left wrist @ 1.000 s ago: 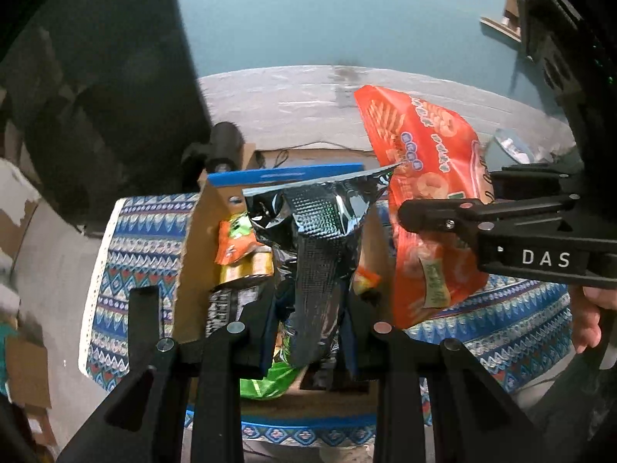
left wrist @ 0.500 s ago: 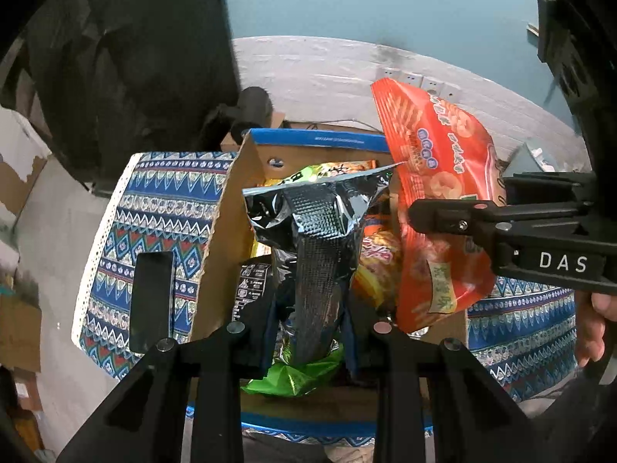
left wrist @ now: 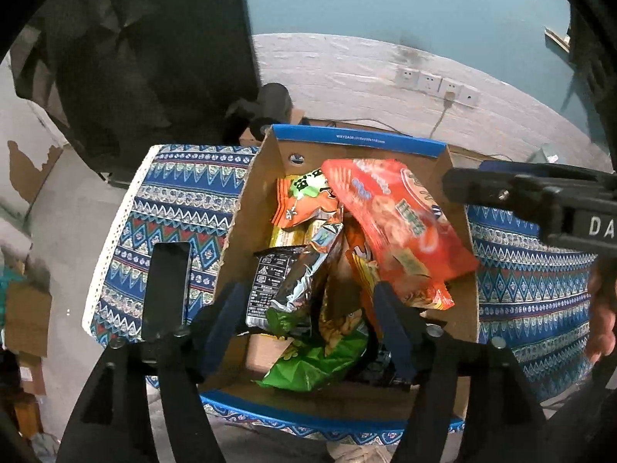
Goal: Organize snacks
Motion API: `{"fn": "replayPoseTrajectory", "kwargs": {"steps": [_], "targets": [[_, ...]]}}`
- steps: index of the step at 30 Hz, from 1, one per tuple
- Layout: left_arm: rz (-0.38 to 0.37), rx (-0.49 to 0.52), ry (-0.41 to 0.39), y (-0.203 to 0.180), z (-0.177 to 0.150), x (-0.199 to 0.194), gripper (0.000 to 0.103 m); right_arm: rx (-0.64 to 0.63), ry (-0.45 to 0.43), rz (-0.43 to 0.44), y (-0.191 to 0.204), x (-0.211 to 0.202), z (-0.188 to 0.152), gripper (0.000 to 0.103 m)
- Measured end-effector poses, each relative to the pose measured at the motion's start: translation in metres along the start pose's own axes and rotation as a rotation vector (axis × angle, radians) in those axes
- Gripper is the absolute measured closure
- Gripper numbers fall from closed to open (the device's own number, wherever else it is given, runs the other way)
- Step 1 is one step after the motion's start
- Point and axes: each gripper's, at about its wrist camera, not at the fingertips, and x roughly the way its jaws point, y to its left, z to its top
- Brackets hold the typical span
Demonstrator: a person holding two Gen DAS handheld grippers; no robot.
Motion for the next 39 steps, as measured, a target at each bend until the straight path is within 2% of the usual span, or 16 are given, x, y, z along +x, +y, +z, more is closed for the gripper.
{"fn": "replayPoseTrajectory", "kwargs": {"steps": [10, 18, 24, 27, 39], "targets": [[-0.02, 0.012, -0.051, -0.013, -0.001, -0.031, 0.02, 0.012, -0.064, -0.041, -0.008, -0.043, -0.012, 0.027], [0.018, 0.07, -0.101, -0.035, -0.007, -0.053, 0.012, -0.014, -0.104, -0.073, -0.01, -0.076, -0.028, 0.024], [0.028, 0.094, -0.109, -0.045, -0.011, -0.065, 0.012, -0.03, -0.134, -0.087, -0.011, -0.096, -0.041, 0.024], [0.037, 0.1, -0.128, -0.048, -0.012, -0.072, 0.009, -0.04, -0.143, -0.099, -0.012, -0.102, -0.046, 0.024], [0.038, 0.101, -0.16, -0.053, -0.015, -0.089, 0.008, -0.05, -0.143, -0.121, -0.018, -0.109, -0.061, 0.024]]}}
